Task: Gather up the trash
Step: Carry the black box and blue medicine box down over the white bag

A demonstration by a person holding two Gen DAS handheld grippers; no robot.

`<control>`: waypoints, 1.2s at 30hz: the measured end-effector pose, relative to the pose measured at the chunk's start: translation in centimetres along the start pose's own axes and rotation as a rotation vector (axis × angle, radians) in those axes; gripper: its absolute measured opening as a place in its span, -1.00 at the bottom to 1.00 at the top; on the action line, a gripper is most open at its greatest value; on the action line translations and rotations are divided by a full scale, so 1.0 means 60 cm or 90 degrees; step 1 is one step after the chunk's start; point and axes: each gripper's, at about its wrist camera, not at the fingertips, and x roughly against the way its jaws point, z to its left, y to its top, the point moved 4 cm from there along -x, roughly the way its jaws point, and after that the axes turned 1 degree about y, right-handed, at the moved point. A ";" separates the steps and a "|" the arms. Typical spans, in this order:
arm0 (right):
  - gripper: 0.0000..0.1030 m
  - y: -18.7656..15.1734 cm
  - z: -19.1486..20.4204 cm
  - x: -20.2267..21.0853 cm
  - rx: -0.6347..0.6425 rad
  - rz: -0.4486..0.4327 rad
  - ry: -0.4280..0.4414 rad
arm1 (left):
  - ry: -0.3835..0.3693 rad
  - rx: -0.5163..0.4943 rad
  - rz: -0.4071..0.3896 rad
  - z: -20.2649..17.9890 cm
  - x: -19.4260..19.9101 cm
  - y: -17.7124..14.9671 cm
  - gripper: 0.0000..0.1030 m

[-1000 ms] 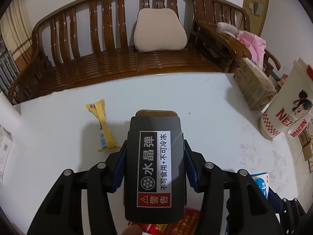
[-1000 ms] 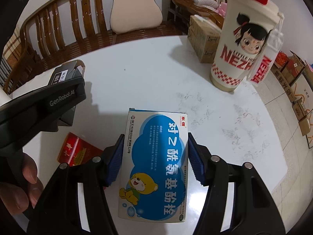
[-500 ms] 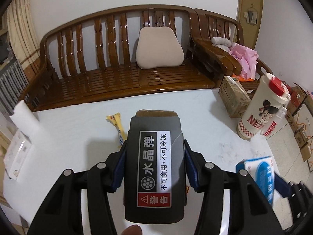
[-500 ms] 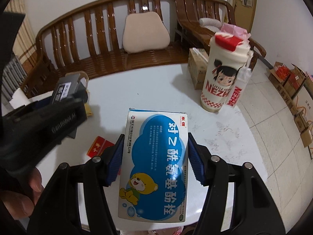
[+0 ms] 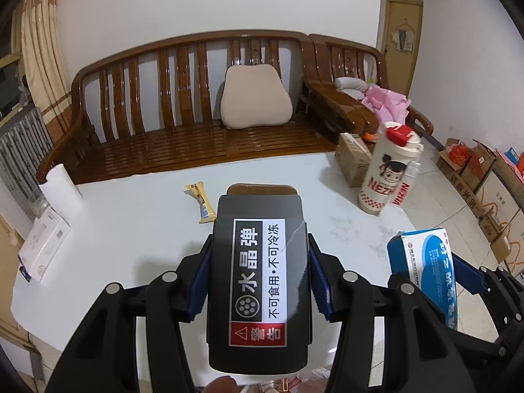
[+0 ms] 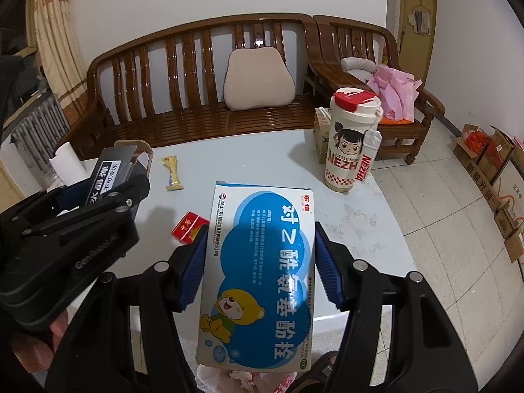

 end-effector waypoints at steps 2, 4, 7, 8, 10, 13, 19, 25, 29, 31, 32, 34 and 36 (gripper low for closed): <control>0.14 -0.013 0.001 0.014 0.012 -0.003 -0.002 | -0.005 0.004 -0.008 0.000 0.023 -0.009 -0.01; 0.14 -0.031 0.001 0.031 0.020 -0.004 0.004 | -0.017 0.010 -0.009 -0.001 0.038 -0.018 -0.01; 0.14 -0.059 -0.001 0.052 0.023 -0.006 0.011 | -0.022 0.003 -0.019 -0.002 0.065 -0.043 -0.01; 0.15 -0.069 -0.003 0.059 0.023 -0.006 0.014 | -0.024 0.003 -0.020 0.000 0.072 -0.052 -0.01; 0.15 -0.090 -0.006 0.069 0.021 -0.005 0.020 | -0.036 0.005 -0.019 0.004 0.082 -0.075 -0.01; 0.15 -0.126 -0.009 0.076 0.019 -0.001 0.025 | -0.044 -0.001 -0.014 0.005 0.093 -0.119 -0.01; 0.15 -0.211 -0.009 0.073 0.028 0.025 0.036 | -0.062 0.005 0.015 0.015 0.097 -0.218 -0.01; 0.15 -0.285 -0.010 0.045 0.037 0.062 0.041 | -0.053 -0.011 0.057 0.005 0.069 -0.324 -0.01; 0.15 -0.326 -0.014 0.020 0.032 0.084 0.036 | -0.054 -0.012 0.090 -0.006 0.045 -0.388 -0.01; 0.15 -0.352 -0.016 0.004 0.028 0.099 0.035 | -0.051 -0.010 0.108 -0.009 0.029 -0.417 -0.01; 0.15 -0.363 -0.017 -0.004 0.028 0.106 0.031 | -0.050 -0.009 0.119 -0.011 0.021 -0.434 -0.01; 0.15 -0.384 -0.018 -0.021 0.022 0.122 0.033 | -0.047 -0.006 0.137 -0.012 0.005 -0.461 -0.01; 0.15 -0.401 -0.020 -0.035 0.021 0.133 0.029 | -0.043 -0.005 0.156 -0.013 -0.010 -0.485 -0.01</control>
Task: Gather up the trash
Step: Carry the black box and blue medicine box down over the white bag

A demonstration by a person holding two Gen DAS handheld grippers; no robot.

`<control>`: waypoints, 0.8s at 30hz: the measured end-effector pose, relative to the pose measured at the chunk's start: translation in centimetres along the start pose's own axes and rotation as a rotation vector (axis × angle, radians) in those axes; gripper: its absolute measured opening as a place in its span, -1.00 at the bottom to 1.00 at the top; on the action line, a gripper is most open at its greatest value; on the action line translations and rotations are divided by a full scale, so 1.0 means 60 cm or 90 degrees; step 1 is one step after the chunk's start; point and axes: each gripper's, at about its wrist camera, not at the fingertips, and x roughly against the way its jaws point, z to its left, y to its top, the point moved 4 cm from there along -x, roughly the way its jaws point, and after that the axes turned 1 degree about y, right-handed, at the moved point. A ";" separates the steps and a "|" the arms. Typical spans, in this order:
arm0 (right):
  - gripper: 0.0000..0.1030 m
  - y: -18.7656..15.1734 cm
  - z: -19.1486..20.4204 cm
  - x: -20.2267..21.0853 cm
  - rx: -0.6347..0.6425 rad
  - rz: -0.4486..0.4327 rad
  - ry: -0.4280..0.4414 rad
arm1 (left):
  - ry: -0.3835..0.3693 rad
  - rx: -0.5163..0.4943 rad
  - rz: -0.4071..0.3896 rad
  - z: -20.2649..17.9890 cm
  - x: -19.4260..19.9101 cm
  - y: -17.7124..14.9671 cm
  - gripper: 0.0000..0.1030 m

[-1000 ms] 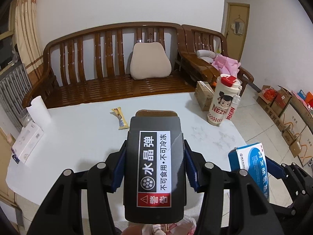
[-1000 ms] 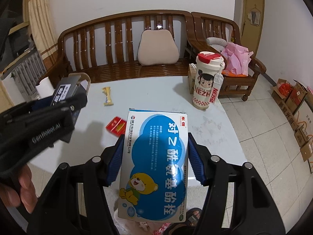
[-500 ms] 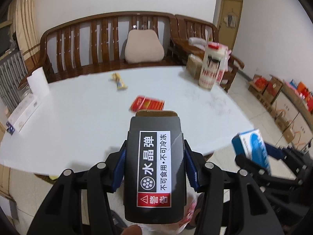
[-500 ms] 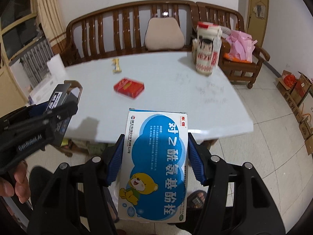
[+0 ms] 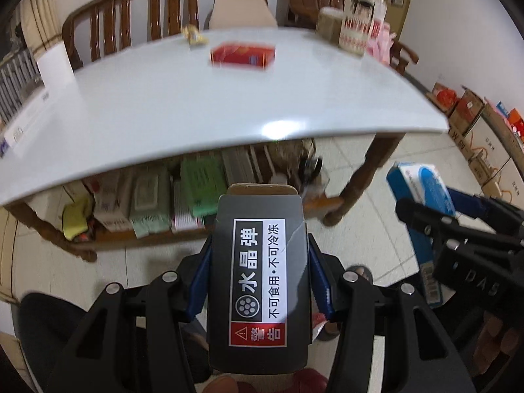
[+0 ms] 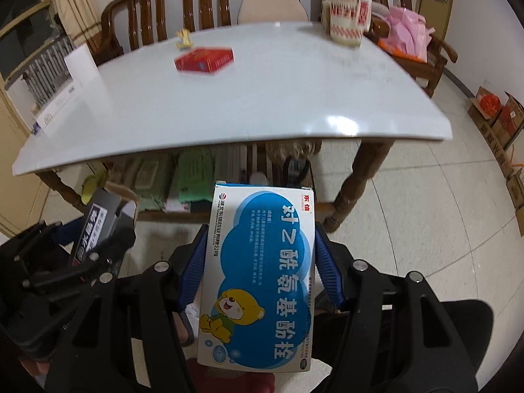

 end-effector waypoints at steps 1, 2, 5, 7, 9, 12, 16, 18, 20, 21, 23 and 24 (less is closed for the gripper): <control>0.15 -0.007 -0.001 -0.011 -0.004 0.008 0.003 | 0.001 0.002 0.010 -0.001 -0.012 -0.014 -0.01; 0.15 -0.013 -0.002 -0.020 -0.006 0.012 0.005 | 0.004 0.000 0.014 -0.001 -0.021 -0.022 -0.01; 0.15 -0.029 -0.004 -0.049 -0.009 0.029 0.002 | 0.023 -0.003 0.033 -0.004 -0.057 -0.052 -0.01; 0.15 -0.038 -0.003 -0.072 -0.006 0.043 0.001 | 0.033 0.002 0.055 -0.004 -0.087 -0.071 -0.01; 0.15 -0.047 -0.001 -0.093 -0.005 0.060 0.005 | 0.034 0.008 0.074 -0.003 -0.112 -0.086 -0.01; 0.15 -0.067 0.000 -0.128 -0.004 0.082 0.004 | 0.032 0.028 0.125 0.003 -0.159 -0.116 -0.01; 0.15 -0.080 0.001 -0.177 -0.002 0.113 0.000 | 0.041 0.024 0.159 0.001 -0.200 -0.139 -0.01; 0.15 -0.086 0.001 -0.198 -0.002 0.125 -0.001 | 0.045 0.024 0.168 -0.002 -0.218 -0.147 -0.01; 0.15 -0.096 -0.002 -0.225 -0.008 0.141 -0.003 | 0.043 0.034 0.185 0.000 -0.242 -0.158 -0.01; 0.15 -0.100 -0.004 -0.236 -0.010 0.148 -0.004 | 0.044 0.037 0.189 0.000 -0.251 -0.161 -0.01; 0.15 -0.108 -0.007 -0.260 -0.012 0.157 -0.003 | 0.048 0.040 0.198 -0.001 -0.273 -0.170 0.00; 0.16 -0.112 -0.007 -0.270 -0.010 0.160 -0.001 | 0.044 0.043 0.205 -0.004 -0.283 -0.176 0.00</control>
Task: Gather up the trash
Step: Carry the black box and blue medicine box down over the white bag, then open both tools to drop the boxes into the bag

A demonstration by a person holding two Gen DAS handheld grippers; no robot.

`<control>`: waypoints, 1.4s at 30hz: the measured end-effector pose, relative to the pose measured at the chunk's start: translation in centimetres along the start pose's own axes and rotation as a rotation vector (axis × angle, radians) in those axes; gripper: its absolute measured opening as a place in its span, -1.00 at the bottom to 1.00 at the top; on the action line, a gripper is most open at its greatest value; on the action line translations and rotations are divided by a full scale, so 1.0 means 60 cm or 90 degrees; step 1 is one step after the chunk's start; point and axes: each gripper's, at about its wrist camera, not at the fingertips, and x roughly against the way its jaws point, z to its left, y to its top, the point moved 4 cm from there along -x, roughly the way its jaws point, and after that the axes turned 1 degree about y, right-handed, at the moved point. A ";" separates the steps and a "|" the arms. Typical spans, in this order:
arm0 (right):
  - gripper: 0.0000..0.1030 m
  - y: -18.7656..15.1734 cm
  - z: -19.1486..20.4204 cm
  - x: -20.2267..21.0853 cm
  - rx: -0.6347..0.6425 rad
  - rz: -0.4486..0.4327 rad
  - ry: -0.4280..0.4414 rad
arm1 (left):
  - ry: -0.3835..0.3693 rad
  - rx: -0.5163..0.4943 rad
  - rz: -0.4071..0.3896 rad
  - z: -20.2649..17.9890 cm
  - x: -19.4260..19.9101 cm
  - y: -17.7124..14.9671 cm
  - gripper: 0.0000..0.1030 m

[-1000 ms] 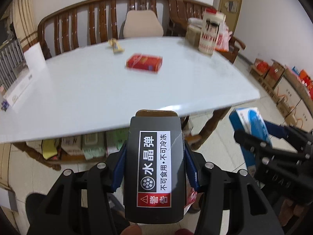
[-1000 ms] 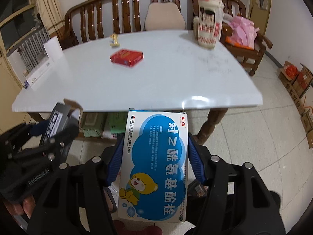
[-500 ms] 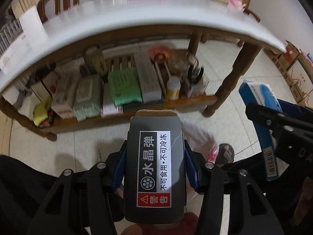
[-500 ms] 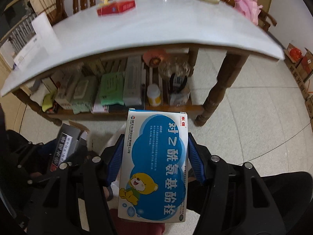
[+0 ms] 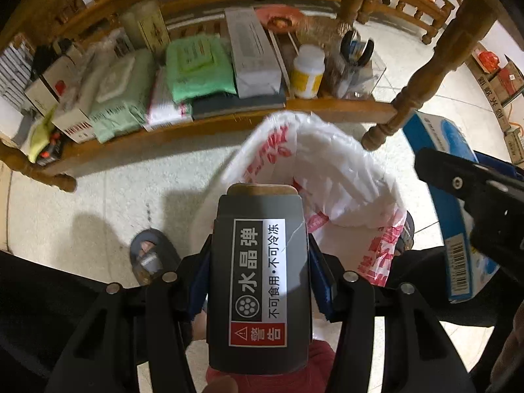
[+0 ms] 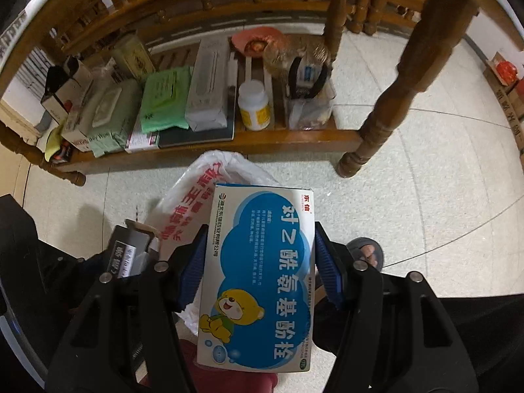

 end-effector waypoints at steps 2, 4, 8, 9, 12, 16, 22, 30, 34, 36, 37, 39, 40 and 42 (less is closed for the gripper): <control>0.16 -0.005 -0.001 -0.025 0.002 0.015 -0.009 | 0.006 0.003 0.007 -0.004 -0.020 -0.004 0.00; 0.16 -0.007 -0.003 -0.041 0.001 0.025 -0.015 | 0.005 0.007 0.016 -0.007 -0.039 -0.009 0.00; 0.16 -0.010 -0.002 -0.076 -0.005 0.052 -0.011 | 0.009 0.014 0.043 -0.006 -0.074 -0.019 0.00; 0.16 -0.011 -0.003 -0.084 -0.005 0.057 -0.013 | 0.015 0.015 0.046 -0.004 -0.080 -0.020 0.00; 0.16 -0.015 0.001 -0.110 -0.004 0.073 -0.019 | 0.012 0.023 0.059 0.000 -0.097 -0.021 0.00; 0.17 -0.015 0.003 -0.134 -0.012 0.092 -0.005 | 0.004 0.024 0.067 -0.004 -0.110 -0.024 0.00; 0.18 -0.020 0.008 -0.157 -0.011 0.121 0.004 | 0.004 0.024 0.061 -0.006 -0.115 -0.022 0.02; 0.45 -0.016 -0.001 -0.158 -0.025 0.116 -0.006 | -0.006 0.035 0.058 -0.001 -0.111 -0.018 0.33; 0.47 -0.017 -0.005 -0.156 -0.036 0.114 -0.007 | -0.007 0.038 0.056 0.000 -0.108 -0.019 0.36; 0.47 -0.017 -0.005 -0.155 -0.036 0.113 -0.007 | -0.006 0.036 0.055 -0.001 -0.106 -0.020 0.36; 0.47 -0.017 -0.005 -0.153 -0.039 0.113 -0.006 | -0.007 0.035 0.054 -0.002 -0.106 -0.020 0.36; 0.47 -0.017 -0.006 -0.149 -0.038 0.108 -0.009 | -0.004 0.033 0.051 -0.003 -0.103 -0.020 0.36; 0.47 -0.016 -0.006 -0.147 -0.040 0.108 -0.007 | -0.005 0.034 0.049 -0.003 -0.101 -0.020 0.36; 0.47 -0.017 -0.011 -0.142 -0.048 0.106 -0.005 | -0.002 0.035 0.047 -0.001 -0.096 -0.019 0.36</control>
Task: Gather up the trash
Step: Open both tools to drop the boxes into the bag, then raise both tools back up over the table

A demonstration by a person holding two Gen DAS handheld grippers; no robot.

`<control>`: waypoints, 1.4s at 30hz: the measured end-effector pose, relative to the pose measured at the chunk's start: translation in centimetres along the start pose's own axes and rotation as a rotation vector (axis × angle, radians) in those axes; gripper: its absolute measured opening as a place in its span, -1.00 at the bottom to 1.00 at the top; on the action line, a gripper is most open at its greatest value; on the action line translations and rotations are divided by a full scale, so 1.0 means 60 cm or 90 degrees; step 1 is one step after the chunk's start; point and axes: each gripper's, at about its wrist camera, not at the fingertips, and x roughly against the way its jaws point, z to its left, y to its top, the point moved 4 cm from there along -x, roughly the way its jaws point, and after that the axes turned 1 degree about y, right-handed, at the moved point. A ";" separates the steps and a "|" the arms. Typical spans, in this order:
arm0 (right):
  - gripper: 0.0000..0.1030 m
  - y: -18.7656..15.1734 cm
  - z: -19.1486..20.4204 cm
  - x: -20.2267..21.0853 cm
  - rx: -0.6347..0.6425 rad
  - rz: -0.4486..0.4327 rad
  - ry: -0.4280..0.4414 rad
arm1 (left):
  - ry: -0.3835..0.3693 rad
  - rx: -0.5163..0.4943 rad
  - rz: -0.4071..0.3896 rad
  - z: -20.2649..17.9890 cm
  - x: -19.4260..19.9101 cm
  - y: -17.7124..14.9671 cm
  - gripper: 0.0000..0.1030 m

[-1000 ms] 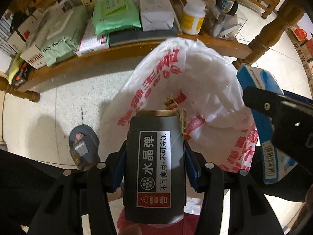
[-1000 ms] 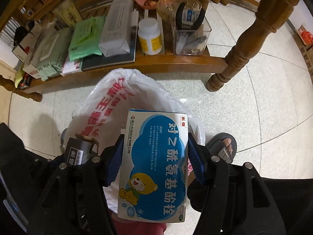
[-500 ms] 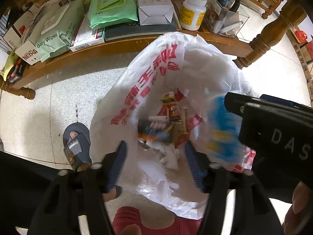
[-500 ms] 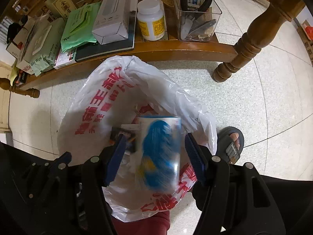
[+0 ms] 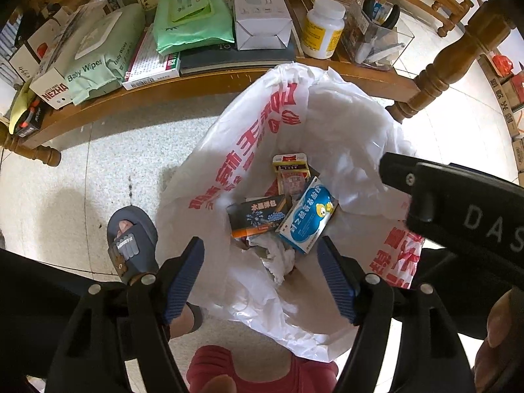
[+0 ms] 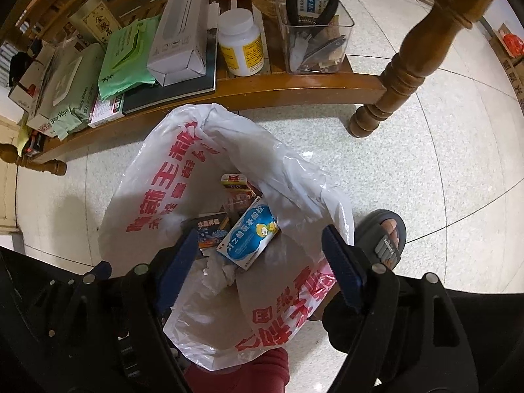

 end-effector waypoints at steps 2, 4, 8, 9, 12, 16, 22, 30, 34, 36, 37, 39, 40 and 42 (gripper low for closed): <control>0.47 -0.002 -0.008 0.010 -0.015 -0.002 0.008 | -0.002 0.004 -0.007 0.003 0.012 0.001 0.36; 0.47 -0.004 -0.015 0.024 -0.027 -0.009 0.012 | -0.008 0.006 -0.017 0.004 0.027 0.001 0.36; 0.47 -0.007 -0.021 0.051 -0.034 -0.022 0.020 | -0.013 0.005 -0.036 0.001 0.048 0.001 0.36; 0.47 -0.007 -0.022 0.056 -0.035 -0.026 0.023 | -0.012 0.005 -0.039 0.001 0.051 0.001 0.36; 0.47 -0.012 -0.025 0.071 -0.038 -0.032 0.026 | -0.017 0.012 -0.043 0.001 0.062 0.001 0.36; 0.47 -0.018 -0.030 0.089 -0.038 -0.040 0.029 | -0.023 0.019 -0.060 0.005 0.086 0.000 0.36; 0.47 -0.025 -0.038 0.121 -0.036 -0.057 0.032 | -0.029 0.026 -0.088 0.009 0.124 -0.002 0.36; 0.47 -0.036 -0.036 0.198 0.003 -0.096 0.024 | -0.025 0.029 -0.135 0.016 0.194 -0.001 0.42; 0.47 -0.036 -0.034 0.263 0.033 -0.131 0.017 | -0.027 0.029 -0.174 0.018 0.248 0.010 0.49; 0.47 -0.035 -0.032 0.290 0.043 -0.146 0.016 | -0.039 0.037 -0.185 0.023 0.270 0.012 0.49; 0.47 -0.033 -0.031 0.311 0.048 -0.158 0.015 | -0.039 0.041 -0.193 0.026 0.283 0.013 0.49; 0.48 -0.031 -0.026 0.346 0.058 -0.178 0.016 | -0.040 0.045 -0.206 0.031 0.305 0.014 0.50; 0.49 -0.029 -0.024 0.360 0.062 -0.187 0.014 | -0.043 0.047 -0.217 0.035 0.319 0.015 0.50; 0.49 -0.026 -0.019 0.390 0.076 -0.207 0.005 | -0.040 0.051 -0.236 0.043 0.343 0.020 0.57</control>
